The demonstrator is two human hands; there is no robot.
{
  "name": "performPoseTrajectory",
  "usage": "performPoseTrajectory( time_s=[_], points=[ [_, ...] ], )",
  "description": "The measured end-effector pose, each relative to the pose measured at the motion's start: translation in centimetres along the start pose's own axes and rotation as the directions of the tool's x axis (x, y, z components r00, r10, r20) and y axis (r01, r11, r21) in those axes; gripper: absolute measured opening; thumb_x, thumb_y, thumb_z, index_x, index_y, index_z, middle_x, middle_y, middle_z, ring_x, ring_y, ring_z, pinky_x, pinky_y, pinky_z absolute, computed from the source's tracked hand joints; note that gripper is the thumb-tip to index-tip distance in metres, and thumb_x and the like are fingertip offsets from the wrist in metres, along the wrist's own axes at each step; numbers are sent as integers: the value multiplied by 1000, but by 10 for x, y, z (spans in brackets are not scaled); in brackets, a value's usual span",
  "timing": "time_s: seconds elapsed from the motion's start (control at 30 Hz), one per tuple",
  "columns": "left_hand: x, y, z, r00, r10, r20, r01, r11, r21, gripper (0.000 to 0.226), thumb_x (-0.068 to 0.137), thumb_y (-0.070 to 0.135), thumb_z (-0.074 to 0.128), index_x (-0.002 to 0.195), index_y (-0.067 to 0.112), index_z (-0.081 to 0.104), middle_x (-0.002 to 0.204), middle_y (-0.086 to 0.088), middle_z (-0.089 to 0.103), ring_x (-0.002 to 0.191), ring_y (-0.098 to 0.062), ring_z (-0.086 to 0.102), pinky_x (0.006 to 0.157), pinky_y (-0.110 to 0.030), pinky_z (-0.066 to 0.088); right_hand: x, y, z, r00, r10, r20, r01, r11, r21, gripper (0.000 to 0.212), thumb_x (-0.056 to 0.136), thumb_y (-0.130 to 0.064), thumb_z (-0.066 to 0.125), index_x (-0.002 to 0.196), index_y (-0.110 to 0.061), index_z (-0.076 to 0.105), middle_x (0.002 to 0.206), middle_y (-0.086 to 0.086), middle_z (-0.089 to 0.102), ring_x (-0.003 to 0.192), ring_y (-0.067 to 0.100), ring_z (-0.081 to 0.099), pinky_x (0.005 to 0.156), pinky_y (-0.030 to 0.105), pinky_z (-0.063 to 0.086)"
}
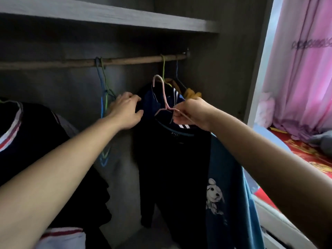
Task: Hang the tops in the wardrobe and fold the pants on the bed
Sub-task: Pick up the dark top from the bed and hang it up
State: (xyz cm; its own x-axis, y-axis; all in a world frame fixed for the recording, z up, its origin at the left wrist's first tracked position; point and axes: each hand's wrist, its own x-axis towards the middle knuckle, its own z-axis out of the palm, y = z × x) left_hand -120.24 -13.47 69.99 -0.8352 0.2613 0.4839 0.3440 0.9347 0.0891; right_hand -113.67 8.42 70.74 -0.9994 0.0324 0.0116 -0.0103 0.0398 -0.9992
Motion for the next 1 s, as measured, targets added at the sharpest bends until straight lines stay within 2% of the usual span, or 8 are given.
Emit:
performPoseTrajectory(
  time_s=[0.2, 0.27, 0.37, 0.57, 0.77, 0.87, 0.93, 1.0],
  points=[
    [66, -9, -28, 987, -76, -144, 110, 962, 248, 55, 94, 33, 54, 142, 13, 38, 153, -16, 27, 141, -37, 26, 110, -52, 27, 88, -36, 17, 982, -53, 182, 6, 968, 251, 9, 97, 1, 52, 102, 4, 58, 84, 13, 60, 80, 21, 62, 78, 33, 61],
    [85, -18, -26, 974, -75, -213, 135, 950, 280, 71, 89, 32, 59, 150, 14, 26, 161, -12, 14, 148, -32, 12, 117, -55, 12, 111, -40, 25, 976, -111, 189, 61, 966, 252, 11, 98, 1, 50, 104, 2, 59, 85, 13, 61, 78, 20, 64, 74, 32, 62],
    [102, -30, -14, 953, -65, -296, 165, 930, 328, 90, 79, 27, 68, 153, 11, 20, 162, -10, 13, 149, -30, 8, 116, -58, -2, 141, -33, 34, 968, -209, 141, 187, 971, 151, 30, 100, -3, 50, 130, -3, 53, 92, 10, 65, 77, 15, 68, 56, 24, 57],
    [105, -48, -1, 937, 36, -347, 134, 880, 455, 102, 62, 17, 70, 153, 11, 24, 160, -12, 23, 146, -34, 20, 114, -63, 5, 180, -38, 33, 982, -183, 47, 177, 977, 115, 26, 101, -10, 48, 124, -4, 59, 77, 3, 64, 43, 2, 54, 38, 16, 39],
    [102, -51, -2, 945, 56, -322, 108, 877, 468, 101, 61, 16, 66, 153, 8, 24, 159, -14, 23, 147, -36, 18, 114, -65, 4, 175, -21, 35, 979, -140, 149, 137, 990, 35, 27, 104, -10, 45, 128, -3, 55, 77, 4, 59, 40, 3, 48, 35, 15, 35],
    [98, -45, -8, 961, 23, -274, 106, 888, 448, 100, 65, 17, 66, 154, 9, 21, 162, -13, 15, 149, -33, 10, 115, -63, -1, 163, -16, 34, 975, -156, 158, 164, 986, -36, 31, 104, -13, 45, 134, -7, 52, 84, 6, 61, 56, 10, 57, 47, 18, 50],
    [95, -41, -17, 971, 1, -239, 103, 902, 420, 94, 71, 18, 64, 154, 10, 21, 163, -11, 9, 150, -30, 4, 116, -60, -5, 155, -12, 33, 970, -211, 116, 232, 950, -211, 32, 102, -16, 49, 133, -9, 56, 96, 9, 66, 75, 17, 65, 68, 29, 60],
    [87, -35, -24, 979, -28, -204, 108, 911, 397, 85, 78, 19, 60, 154, 11, 22, 164, -8, 5, 151, -25, 0, 117, -56, -8, 145, -9, 26, 953, -288, 91, 299, 856, -421, 33, 99, -21, 54, 130, -13, 61, 112, 10, 69, 102, 24, 65, 93, 43, 55]
  ],
)
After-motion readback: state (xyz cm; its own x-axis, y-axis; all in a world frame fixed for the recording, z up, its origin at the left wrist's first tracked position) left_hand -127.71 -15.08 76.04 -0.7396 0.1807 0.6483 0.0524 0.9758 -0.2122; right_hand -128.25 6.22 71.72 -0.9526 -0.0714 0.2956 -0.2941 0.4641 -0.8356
